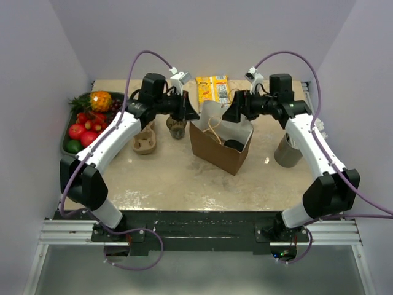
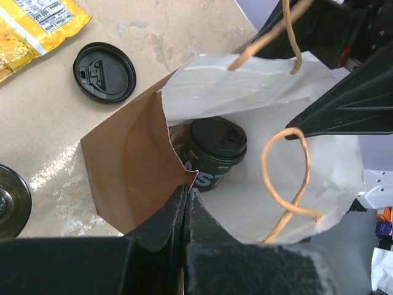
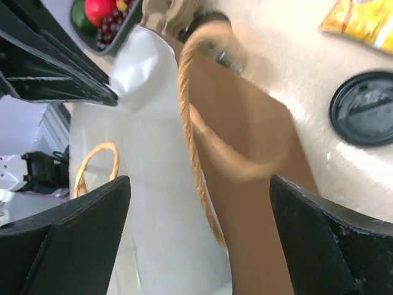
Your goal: Pack the takeout coffee
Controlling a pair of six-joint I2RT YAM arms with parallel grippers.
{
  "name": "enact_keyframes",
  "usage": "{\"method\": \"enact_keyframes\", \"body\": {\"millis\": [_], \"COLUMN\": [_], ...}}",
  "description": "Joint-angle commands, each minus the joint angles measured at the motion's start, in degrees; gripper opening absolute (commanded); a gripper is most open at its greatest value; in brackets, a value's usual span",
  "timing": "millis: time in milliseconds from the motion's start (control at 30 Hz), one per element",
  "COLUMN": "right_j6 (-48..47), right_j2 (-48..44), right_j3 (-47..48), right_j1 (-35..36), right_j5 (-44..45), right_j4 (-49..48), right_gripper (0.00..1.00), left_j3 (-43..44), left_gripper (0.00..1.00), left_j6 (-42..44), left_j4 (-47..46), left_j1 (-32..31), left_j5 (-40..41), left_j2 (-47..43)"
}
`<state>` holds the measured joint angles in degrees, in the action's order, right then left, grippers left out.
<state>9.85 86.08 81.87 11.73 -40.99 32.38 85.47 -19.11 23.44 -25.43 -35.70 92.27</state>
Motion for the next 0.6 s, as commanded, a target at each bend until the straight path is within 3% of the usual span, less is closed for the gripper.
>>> {"method": "enact_keyframes", "body": {"millis": [0,100,133,233,400,433,500,567], "right_j6": [-2.81,-4.3,-5.79,-8.78,-11.61,-11.08,-11.34,-14.75], "right_j2": [-3.2,-3.03,-2.59,-1.45,0.4,0.49,1.28,1.8], "right_j3": [5.93,9.79,12.76,19.53,27.72,29.04,29.84,29.14], "right_j1": [0.31,0.31,0.23,-0.04,-3.53,-4.68,-8.45,-10.84], "right_j5": [1.44,3.71,5.21,11.97,14.8,16.28,19.62,22.17], "right_j4": [-3.73,-2.43,-1.54,3.2,9.36,9.63,11.03,12.26], "right_gripper": [0.99,0.99,0.99,0.99,0.99,0.99,0.94,0.84], "left_j3": [2.42,2.59,2.77,3.65,6.02,6.54,8.3,9.53], "left_gripper": [0.0,0.02,0.18,0.48,0.66,0.74,0.8,0.97], "left_j6": [-1.02,-0.31,0.13,1.0,1.89,2.58,3.55,5.75], "left_j4": [-0.77,-0.5,-0.59,-1.73,-4.8,-5.07,-5.95,-6.3], "left_j1": [0.47,0.47,0.47,0.47,0.47,0.47,0.47,0.56], "left_j5": [-0.77,-0.24,-0.42,-1.47,-3.23,-3.23,-3.58,-3.59], "left_j2": [0.63,1.25,1.68,2.04,2.48,2.48,2.3,1.86]}}
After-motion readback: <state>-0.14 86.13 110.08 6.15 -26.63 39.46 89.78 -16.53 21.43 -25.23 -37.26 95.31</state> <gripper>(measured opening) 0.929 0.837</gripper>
